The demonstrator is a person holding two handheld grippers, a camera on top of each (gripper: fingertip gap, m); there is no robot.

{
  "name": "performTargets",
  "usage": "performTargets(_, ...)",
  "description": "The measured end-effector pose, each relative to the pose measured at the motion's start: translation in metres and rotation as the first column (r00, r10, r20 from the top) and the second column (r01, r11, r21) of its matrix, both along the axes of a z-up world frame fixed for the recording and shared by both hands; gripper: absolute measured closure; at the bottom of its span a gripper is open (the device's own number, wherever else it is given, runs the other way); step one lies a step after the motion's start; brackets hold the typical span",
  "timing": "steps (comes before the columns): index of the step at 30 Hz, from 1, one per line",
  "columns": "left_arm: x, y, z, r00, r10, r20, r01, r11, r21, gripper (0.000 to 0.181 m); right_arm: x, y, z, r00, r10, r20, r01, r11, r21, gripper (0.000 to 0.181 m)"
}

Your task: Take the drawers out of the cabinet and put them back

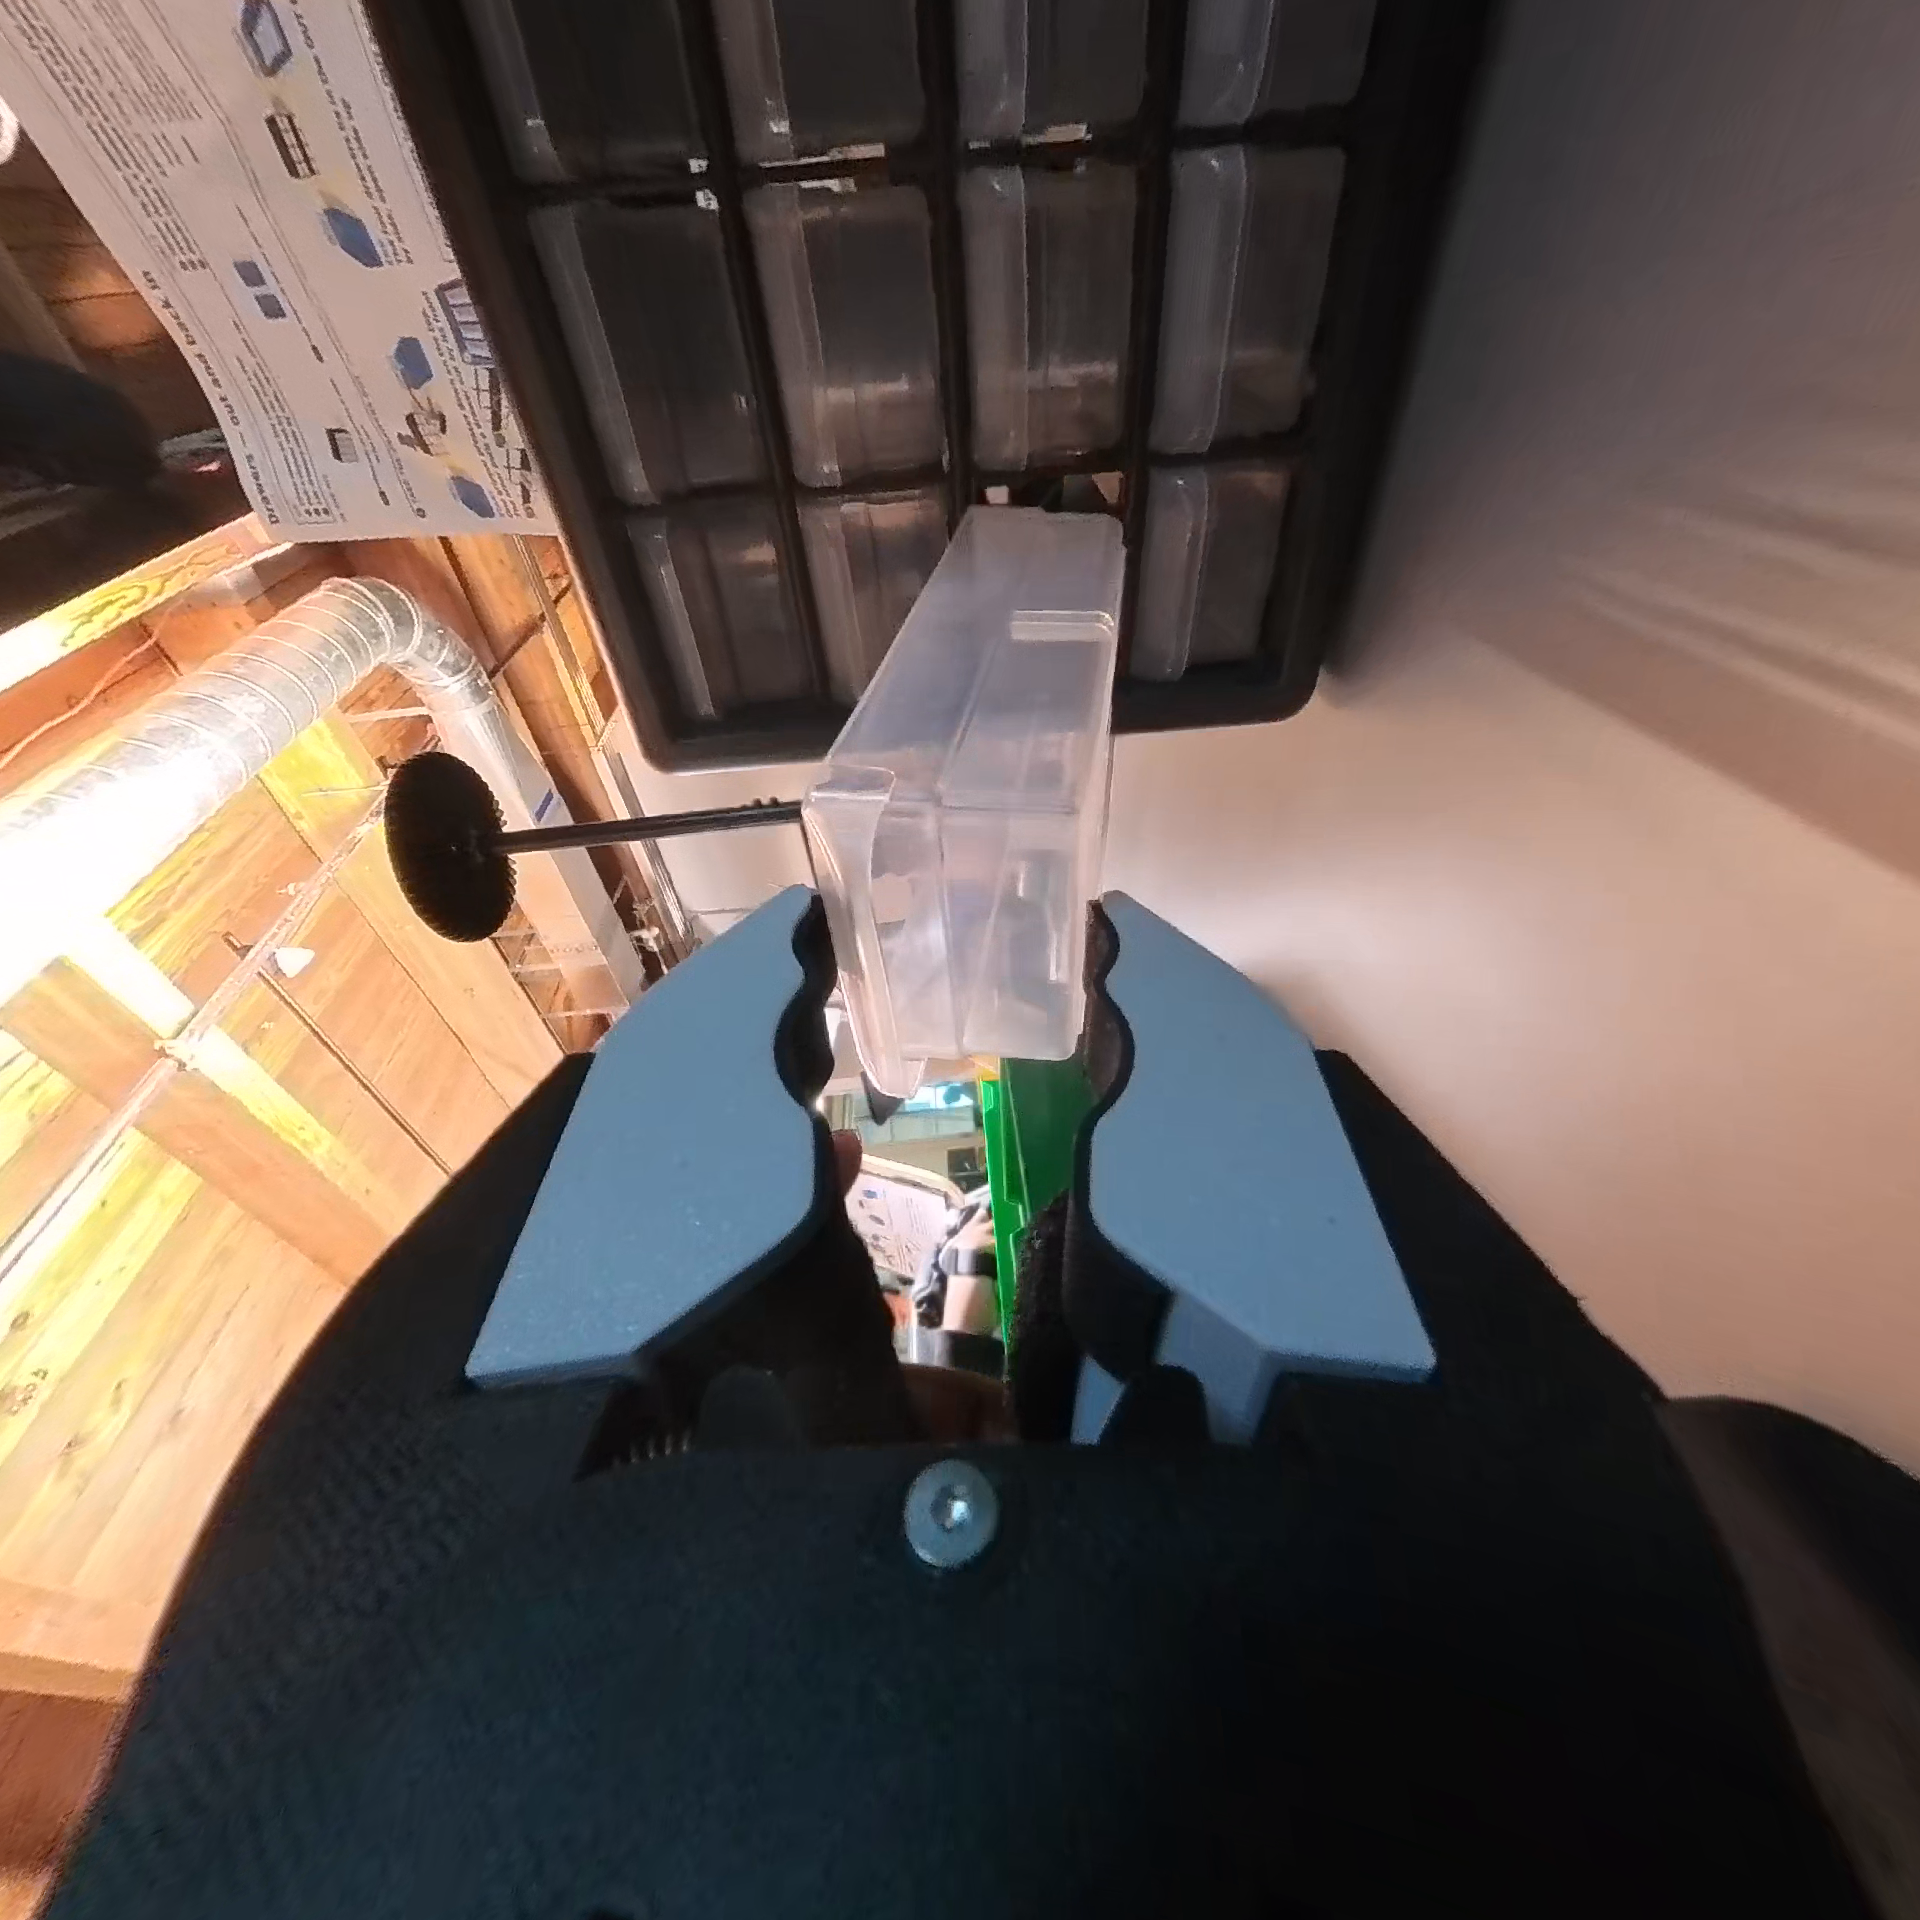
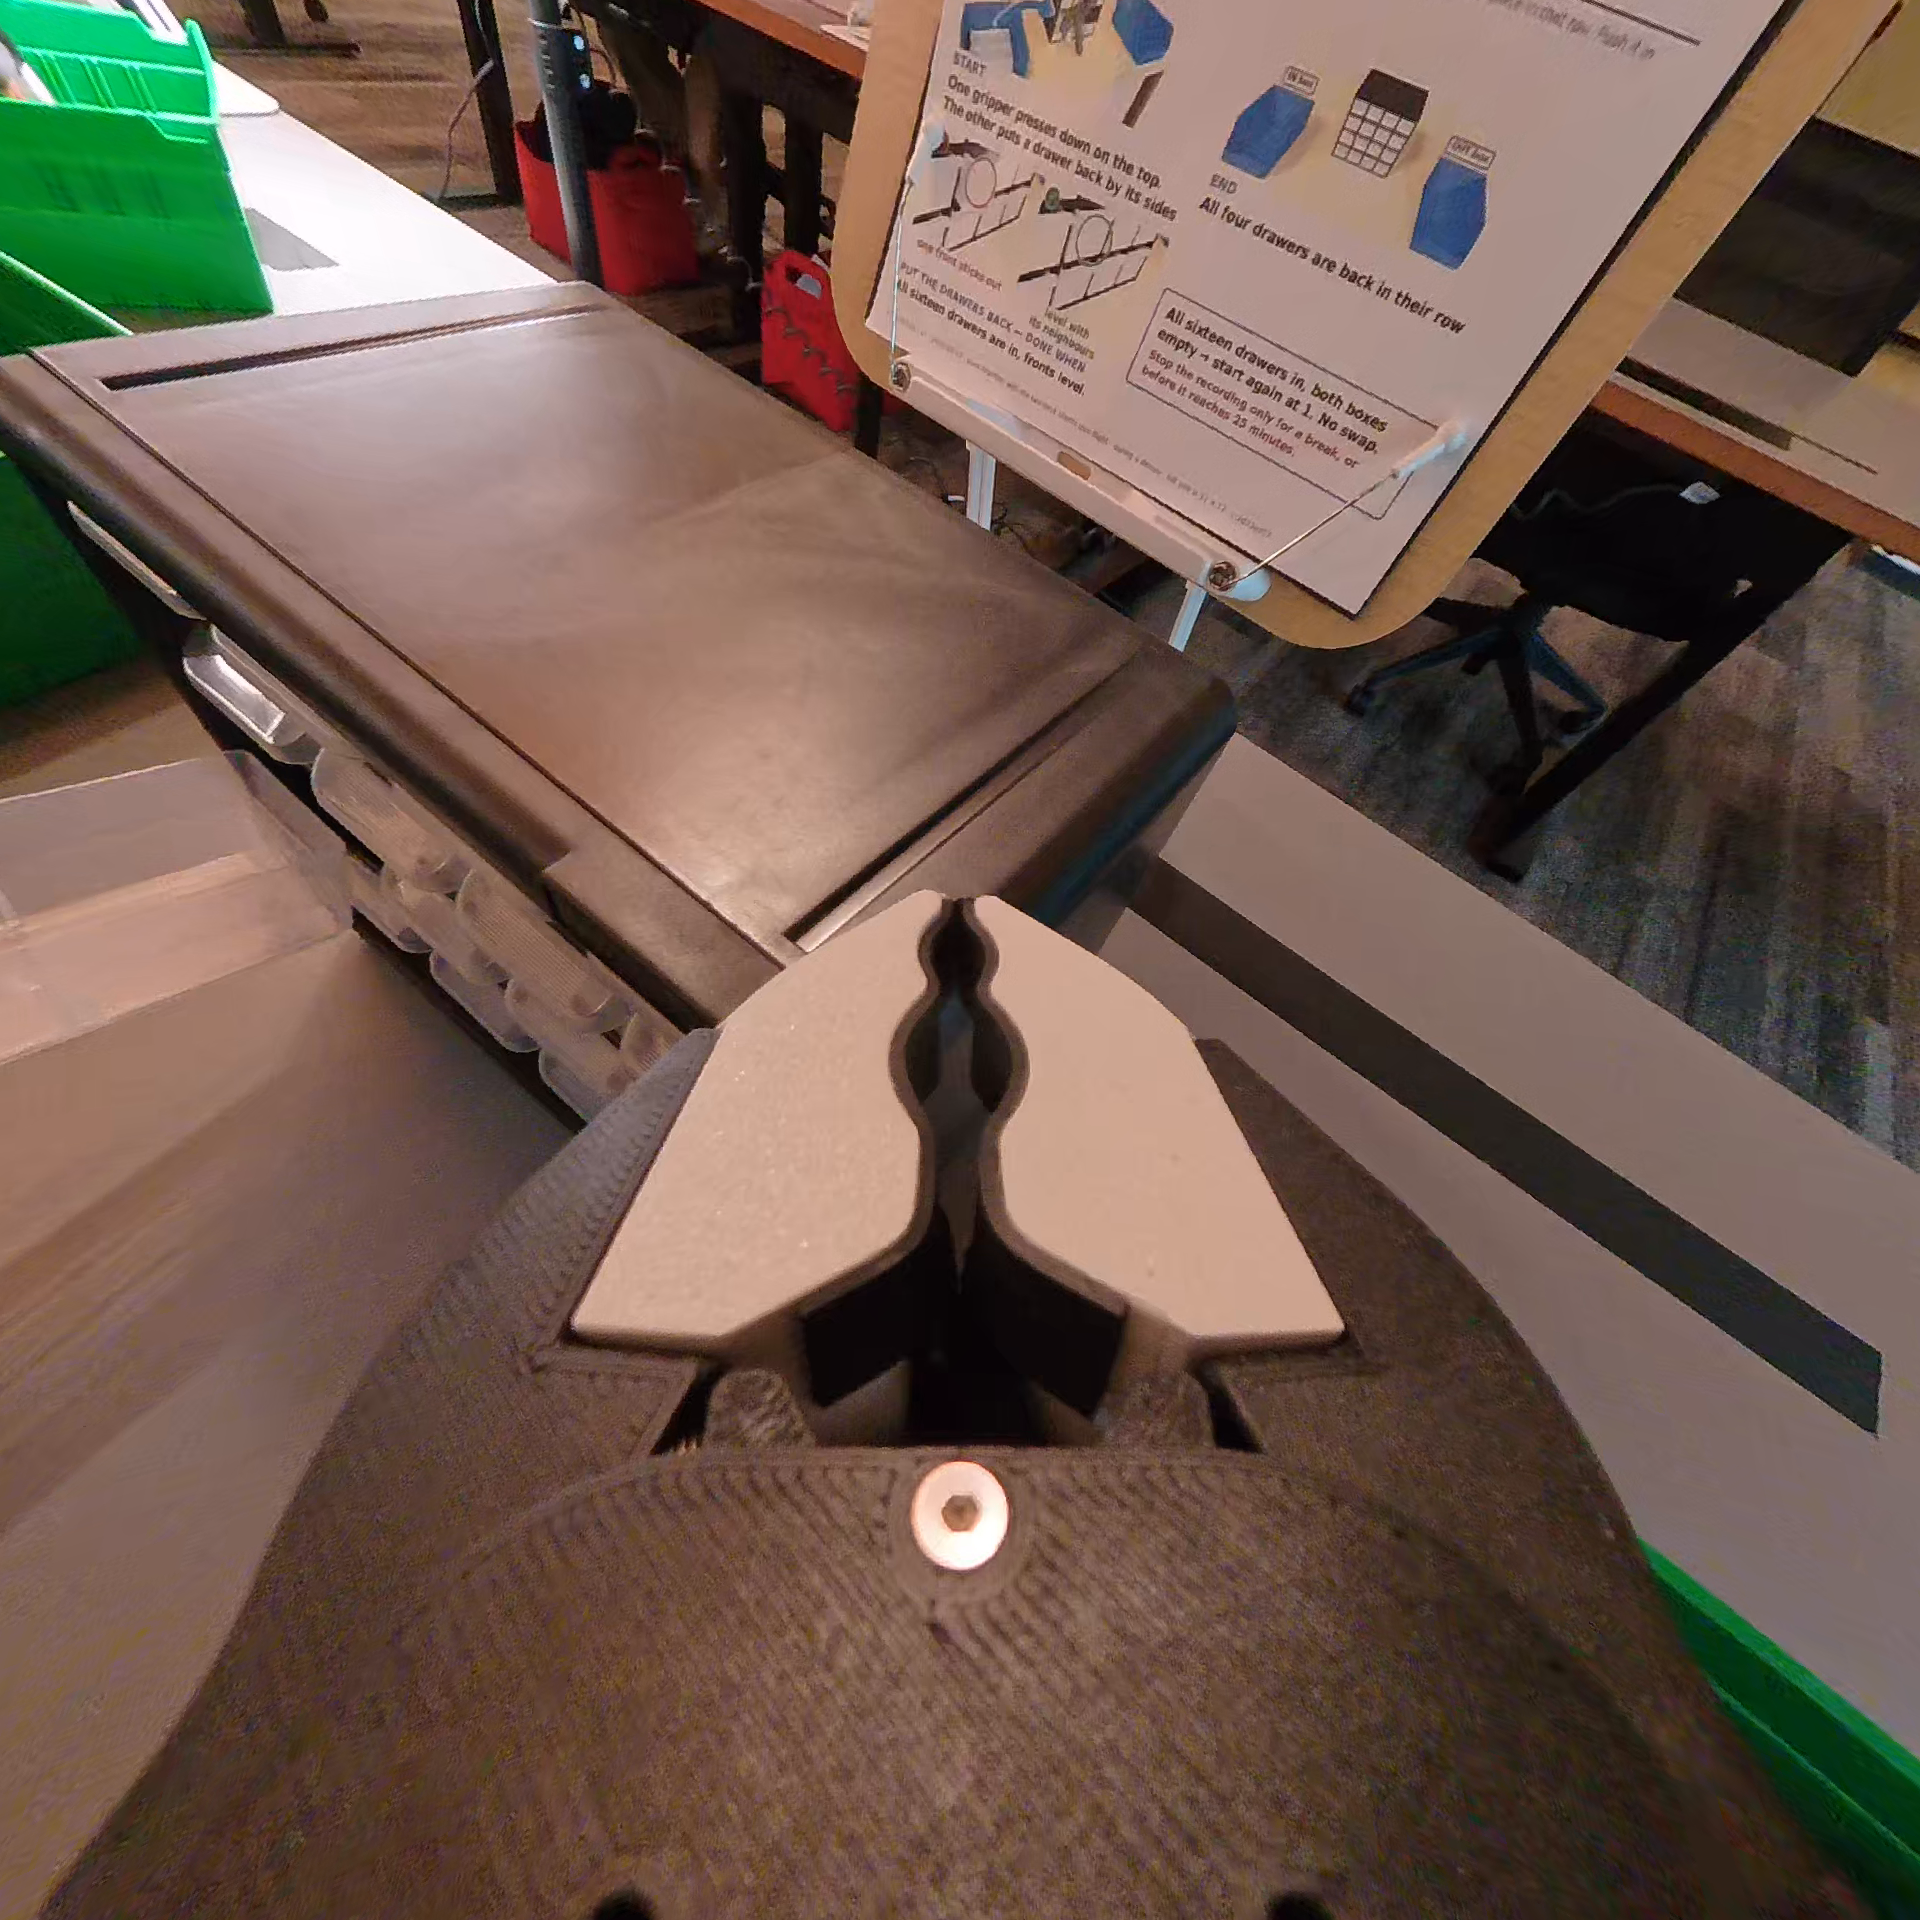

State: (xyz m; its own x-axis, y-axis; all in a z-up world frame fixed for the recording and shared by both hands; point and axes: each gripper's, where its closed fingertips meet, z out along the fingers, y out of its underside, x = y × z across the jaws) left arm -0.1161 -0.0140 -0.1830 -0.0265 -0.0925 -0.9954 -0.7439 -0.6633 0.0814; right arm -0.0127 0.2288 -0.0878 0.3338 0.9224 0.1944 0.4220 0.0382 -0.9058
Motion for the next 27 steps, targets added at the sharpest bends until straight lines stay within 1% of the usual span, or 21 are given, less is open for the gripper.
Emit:
performTargets(3, -0.002, 0.003, 0.001, 1.0, 0.013, 0.02, -0.013, 1.0, -0.01, 0.135, 0.0, 0.0, 0.0, 1.0, 0.002, -0.002, -0.002, 1.0, 0.001, 0.181)
performTargets(11, -0.005, 0.009, -0.004, 0.999, 0.032, 0.022, -0.032, 0.999, -0.033, 0.135, 0.0, 0.0, 0.0, 1.0, 0.004, -0.002, -0.004, 1.0, 0.005, 0.181)
performTargets(16, -0.008, 0.014, -0.004, 0.999, 0.045, 0.001, -0.045, 0.999, -0.022, 0.135, 0.0, 0.0, 0.0, 1.0, 0.005, -0.003, -0.005, 1.0, 0.008, 0.181)
performTargets(23, -0.011, 0.023, -0.006, 0.999, 0.041, -0.011, -0.042, 0.999, -0.004, 0.135, 0.0, 0.0, 0.0, 1.0, 0.006, -0.004, -0.006, 1.0, 0.009, 0.181)
performTargets(27, -0.006, 0.027, -0.01, 1.0, 0.018, -0.021, -0.018, 1.0, -0.002, 0.135, 0.0, 0.0, 0.0, 1.0, 0.005, -0.004, -0.005, 1.0, 0.01, 0.181)
